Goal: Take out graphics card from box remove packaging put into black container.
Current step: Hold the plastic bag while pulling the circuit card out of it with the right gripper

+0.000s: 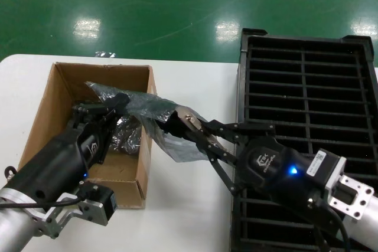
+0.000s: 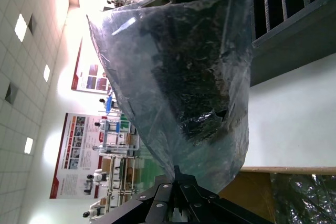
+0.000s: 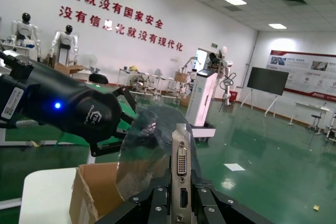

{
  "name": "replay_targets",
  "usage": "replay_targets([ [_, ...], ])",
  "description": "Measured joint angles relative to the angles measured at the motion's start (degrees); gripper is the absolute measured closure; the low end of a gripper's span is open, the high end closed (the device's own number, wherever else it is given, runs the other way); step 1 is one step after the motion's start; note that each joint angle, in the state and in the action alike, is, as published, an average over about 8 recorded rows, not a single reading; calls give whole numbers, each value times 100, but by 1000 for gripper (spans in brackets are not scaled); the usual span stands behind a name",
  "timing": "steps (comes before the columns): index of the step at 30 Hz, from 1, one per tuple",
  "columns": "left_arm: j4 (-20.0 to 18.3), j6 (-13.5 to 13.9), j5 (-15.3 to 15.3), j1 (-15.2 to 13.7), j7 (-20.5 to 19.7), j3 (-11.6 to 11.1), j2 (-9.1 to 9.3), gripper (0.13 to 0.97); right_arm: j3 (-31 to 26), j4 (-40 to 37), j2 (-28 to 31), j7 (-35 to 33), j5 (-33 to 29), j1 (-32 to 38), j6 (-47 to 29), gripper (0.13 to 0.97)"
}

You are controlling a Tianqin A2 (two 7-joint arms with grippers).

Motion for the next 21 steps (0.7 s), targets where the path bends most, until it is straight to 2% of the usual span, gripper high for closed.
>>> replay_targets([
  [13,0,0,0,0,0,0,0,959,358,492,537,155,8,-454,190,902],
  [21,0,0,0,0,0,0,0,959,1067,1280,1276,515,138,-1205,385,902],
])
